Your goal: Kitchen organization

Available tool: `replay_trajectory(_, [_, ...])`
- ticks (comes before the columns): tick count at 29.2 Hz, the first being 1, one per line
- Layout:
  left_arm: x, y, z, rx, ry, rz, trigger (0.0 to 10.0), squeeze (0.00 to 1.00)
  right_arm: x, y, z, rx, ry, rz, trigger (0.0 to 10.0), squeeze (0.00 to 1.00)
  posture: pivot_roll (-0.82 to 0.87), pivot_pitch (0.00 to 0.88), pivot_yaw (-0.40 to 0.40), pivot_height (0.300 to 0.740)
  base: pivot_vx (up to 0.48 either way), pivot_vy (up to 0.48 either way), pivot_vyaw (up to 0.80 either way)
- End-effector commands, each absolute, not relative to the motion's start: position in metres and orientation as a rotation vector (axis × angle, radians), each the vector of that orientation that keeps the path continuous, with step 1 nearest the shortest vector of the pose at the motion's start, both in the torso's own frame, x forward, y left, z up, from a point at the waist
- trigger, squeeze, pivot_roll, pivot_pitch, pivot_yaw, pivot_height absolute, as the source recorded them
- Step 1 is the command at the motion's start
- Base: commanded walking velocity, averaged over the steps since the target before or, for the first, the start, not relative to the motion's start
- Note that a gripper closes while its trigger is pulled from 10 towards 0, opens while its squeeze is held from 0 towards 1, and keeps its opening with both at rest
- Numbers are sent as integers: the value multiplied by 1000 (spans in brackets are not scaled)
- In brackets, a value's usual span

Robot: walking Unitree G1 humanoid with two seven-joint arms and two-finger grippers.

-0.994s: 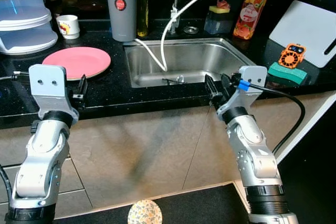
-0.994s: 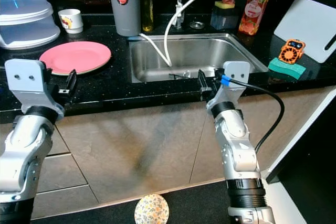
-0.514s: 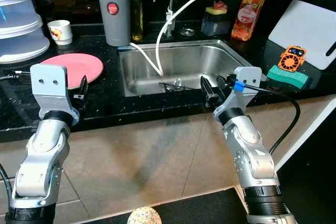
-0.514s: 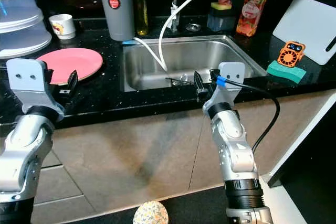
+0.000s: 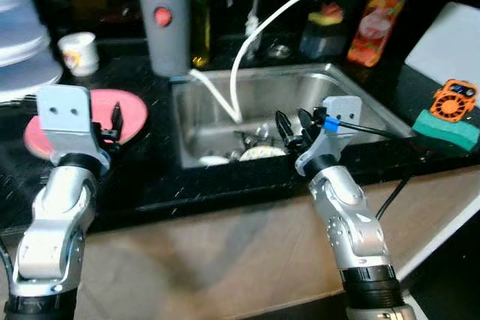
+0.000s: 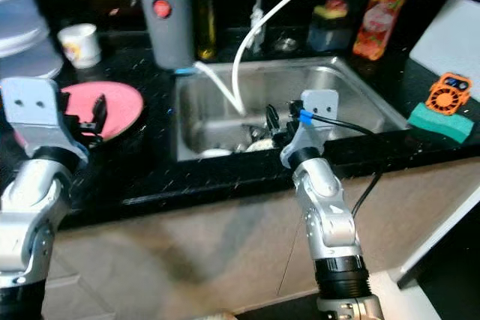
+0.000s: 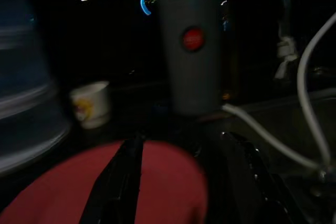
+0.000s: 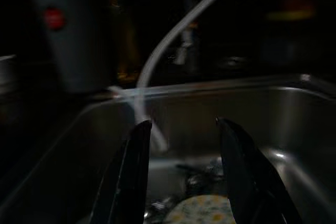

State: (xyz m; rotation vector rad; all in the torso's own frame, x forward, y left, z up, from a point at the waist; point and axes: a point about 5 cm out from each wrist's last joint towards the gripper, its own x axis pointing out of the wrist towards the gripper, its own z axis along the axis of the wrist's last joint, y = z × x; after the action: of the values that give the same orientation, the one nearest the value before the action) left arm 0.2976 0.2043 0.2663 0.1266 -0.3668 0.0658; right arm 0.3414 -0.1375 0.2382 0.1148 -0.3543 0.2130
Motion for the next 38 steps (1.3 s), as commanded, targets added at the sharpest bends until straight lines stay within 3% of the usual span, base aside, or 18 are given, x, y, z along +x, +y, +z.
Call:
replay_trajectory(1, [297, 208, 264, 132, -355, 74, 10000, 0, 341, -135, 240, 120, -356, 221, 10000, 0, 40, 60, 0, 740, 390, 0, 0])
replay_trajectory(9, [297, 205, 268, 137, -361, 62, 10000, 0, 342, -133, 238, 127, -354, 225, 10000, 0, 47, 54, 2, 740, 352, 0, 0])
replay_trajectory(38, [300, 200, 267, 117, -337, 56, 10000, 0, 343, -133, 237, 132, -331, 246, 10000, 0, 47, 54, 10, 740, 0, 0, 0])
